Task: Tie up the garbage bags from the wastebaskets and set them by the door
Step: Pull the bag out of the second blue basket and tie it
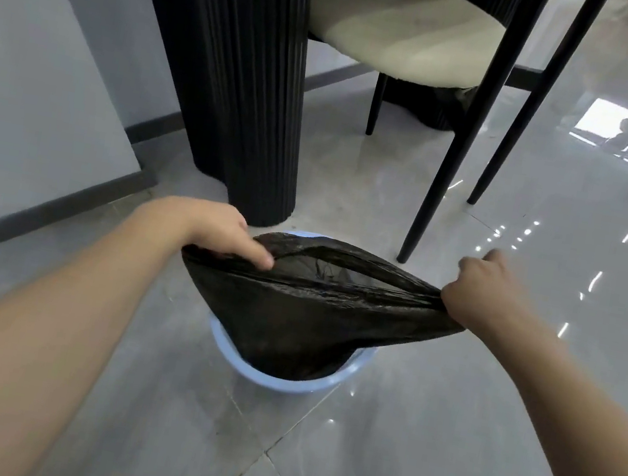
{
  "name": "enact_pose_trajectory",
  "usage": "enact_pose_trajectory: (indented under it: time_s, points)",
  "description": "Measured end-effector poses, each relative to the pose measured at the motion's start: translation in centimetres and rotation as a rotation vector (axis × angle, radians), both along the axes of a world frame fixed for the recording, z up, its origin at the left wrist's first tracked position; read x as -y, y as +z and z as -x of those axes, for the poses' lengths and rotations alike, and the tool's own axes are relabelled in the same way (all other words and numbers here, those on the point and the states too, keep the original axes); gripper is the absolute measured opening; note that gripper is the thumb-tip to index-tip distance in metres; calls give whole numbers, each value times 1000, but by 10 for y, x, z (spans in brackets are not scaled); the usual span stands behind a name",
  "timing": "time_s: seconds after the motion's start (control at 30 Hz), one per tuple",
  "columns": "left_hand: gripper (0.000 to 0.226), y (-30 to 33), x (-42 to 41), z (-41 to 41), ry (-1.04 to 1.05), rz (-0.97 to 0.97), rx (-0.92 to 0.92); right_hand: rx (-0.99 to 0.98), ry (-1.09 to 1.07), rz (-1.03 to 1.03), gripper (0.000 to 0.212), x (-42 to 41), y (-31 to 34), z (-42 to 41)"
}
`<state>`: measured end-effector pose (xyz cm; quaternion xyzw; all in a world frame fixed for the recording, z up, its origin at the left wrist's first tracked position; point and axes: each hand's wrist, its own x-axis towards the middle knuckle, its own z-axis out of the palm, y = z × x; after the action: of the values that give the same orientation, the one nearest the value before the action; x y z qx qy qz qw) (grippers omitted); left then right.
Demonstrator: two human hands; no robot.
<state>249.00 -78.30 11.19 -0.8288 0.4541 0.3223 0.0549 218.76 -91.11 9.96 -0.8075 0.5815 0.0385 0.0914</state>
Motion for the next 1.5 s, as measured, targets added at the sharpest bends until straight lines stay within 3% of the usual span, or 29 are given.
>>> enact_pose_trajectory:
  time_s: [0.1, 0.17, 0.27, 0.33, 0.43, 0.47, 0.53, 0.63, 0.77, 0.83, 0.87, 0.93, 1.0, 1.07, 1.13, 1.27, 1.37, 1.5]
  points:
    - [17, -14, 1, 7, -105, -37, 182, 67, 288, 77, 54, -12, -3, -32]
    - [14, -20, -1, 13, -102, -19, 226, 97, 473, -5, 83, -31, -5, -53]
    - [15, -20, -8, 13, -116, -98, 271, -86, 637, -65, 120, -51, -18, -62]
    - [14, -19, -13, 10, -150, -249, 321, -238, 648, -36, 108, -53, -29, -59]
    - [15, -7, -15, 11, -167, -438, 301, -233, 611, 53, 39, -50, -29, -51]
    - [14, 2, -14, 13, -161, -429, 294, -190, 580, 55, 27, -48, -26, -49]
    - [17, 24, -13, 19, -112, -326, 249, -134, 525, 45, 20, -44, -21, -44]
    - [40, 50, -9, 31, -31, -293, 74, -149, 475, -2, 11, -39, -17, -39]
    - [122, 28, -4, 64, -67, -290, 111, -210, 415, -104, 15, -40, -19, -39]
    - [135, -5, -10, 83, -82, -346, 229, -236, 387, -133, 24, -41, -18, -39]
    - [128, -21, -15, 90, -93, -393, 303, -258, 371, -154, 31, -41, -17, -39]
    - [94, -44, -21, 89, -70, -350, 429, -323, 346, -205, 45, -41, -15, -35]
    - [50, -48, -22, 76, -16, -121, 502, -393, 331, -311, 52, -39, -11, -30]
    - [31, -41, -20, 63, -12, 51, 553, -375, 323, -497, 49, -35, -9, -26]
    - [23, -29, -20, 58, 30, 130, 564, -196, 287, -705, 45, -30, -6, -24]
    - [11, -9, -16, 41, 284, 318, 435, 458, 74, -1033, 41, -17, 17, -23]
    - [21, 24, -7, 33, 469, 516, 339, 779, 58, -1160, 43, -10, 46, -21]
    - [18, 84, 3, 46, 485, 817, 188, 1197, 109, -1250, 36, -5, 81, -17]
